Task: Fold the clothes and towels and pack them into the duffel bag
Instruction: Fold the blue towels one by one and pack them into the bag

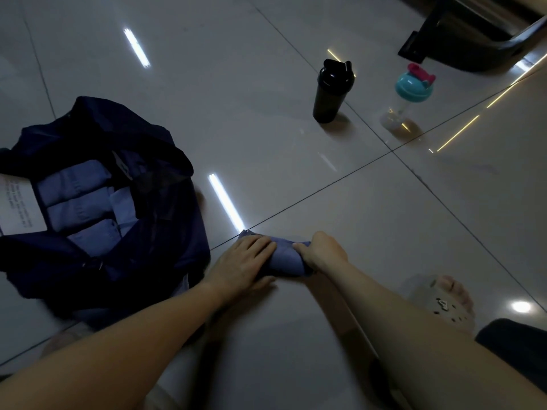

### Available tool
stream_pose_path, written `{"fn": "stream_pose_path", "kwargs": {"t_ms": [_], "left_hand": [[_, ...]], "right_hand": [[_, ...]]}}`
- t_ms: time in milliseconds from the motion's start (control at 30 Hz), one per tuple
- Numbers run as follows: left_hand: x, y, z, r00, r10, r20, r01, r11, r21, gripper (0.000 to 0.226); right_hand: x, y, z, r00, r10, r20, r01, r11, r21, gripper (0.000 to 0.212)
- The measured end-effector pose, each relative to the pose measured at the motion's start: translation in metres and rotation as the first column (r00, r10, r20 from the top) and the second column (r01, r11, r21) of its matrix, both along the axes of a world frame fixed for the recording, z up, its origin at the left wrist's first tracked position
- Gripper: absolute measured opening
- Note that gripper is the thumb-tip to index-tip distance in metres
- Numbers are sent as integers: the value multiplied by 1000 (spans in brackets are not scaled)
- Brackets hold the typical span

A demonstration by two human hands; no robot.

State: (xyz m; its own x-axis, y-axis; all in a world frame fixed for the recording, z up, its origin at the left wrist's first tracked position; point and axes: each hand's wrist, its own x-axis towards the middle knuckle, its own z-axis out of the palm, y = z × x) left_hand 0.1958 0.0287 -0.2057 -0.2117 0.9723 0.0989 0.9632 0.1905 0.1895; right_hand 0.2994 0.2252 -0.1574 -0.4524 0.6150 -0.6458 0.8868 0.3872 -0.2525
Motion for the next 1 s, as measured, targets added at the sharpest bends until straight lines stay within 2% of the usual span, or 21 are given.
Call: {"fn": "stream_pose_path", "kwargs": {"t_ms": [67,167,267,333,400,433,500,533,600,667,767,833,867,933,1000], "left_hand": [[0,-5,-5,999,43,7,-42,998,-56,79],[3,-2,-5,995,85,46,-82,994,-73,87],[4,2,-1,988,128,84,-120,987,-105,93],[1,9,8,973,181,143,-163,978,-129,83],[0,17,25,955,227,190,-189,962,-199,57],[-2,22,33,950,246,189,-201,952,-230,45],[-5,31,57,904,342,256,-280,927,-251,35],[-6,37,73,853,397,340,-321,911,-258,34],[-14,48,109,706,439,555,-313,897,-311,32],[-21,57,146,497,442,747,-262,897,-356,32],[-24,53,181,147,387,910,-318,890,-327,28],[-26,43,194,-39,323,946,-355,880,-315,34],[-27,38,200,-98,292,951,-353,883,-308,40],[-26,30,212,-165,231,959,-318,908,-273,47],[-23,25,222,-184,168,968,-277,936,-215,43]], "right_hand": [[-1,-1,1,1000,-14,-9,14,1000,-22,41],[-4,-2,4,995,-86,-40,80,989,-123,41],[-2,-2,18,939,-339,-62,295,883,-366,36],[0,0,30,859,-509,-59,416,760,-499,30],[-1,2,44,791,-611,-36,472,645,-601,27],[-3,5,52,758,-651,-23,492,594,-636,28],[-8,16,70,690,-723,-9,535,519,-667,32],[-10,22,81,665,-746,-8,547,495,-674,33],[-13,37,106,672,-737,-68,521,536,-664,32],[-17,51,133,692,-701,-171,432,592,-680,33],[-19,54,177,662,-676,-323,326,648,-688,30],[-18,47,191,663,-634,-399,287,708,-646,46],[-16,41,194,673,-615,-411,248,711,-658,58],[-14,24,195,709,-572,-413,97,659,-746,74],[-15,1,198,703,-526,-478,-91,600,-795,65]]}}
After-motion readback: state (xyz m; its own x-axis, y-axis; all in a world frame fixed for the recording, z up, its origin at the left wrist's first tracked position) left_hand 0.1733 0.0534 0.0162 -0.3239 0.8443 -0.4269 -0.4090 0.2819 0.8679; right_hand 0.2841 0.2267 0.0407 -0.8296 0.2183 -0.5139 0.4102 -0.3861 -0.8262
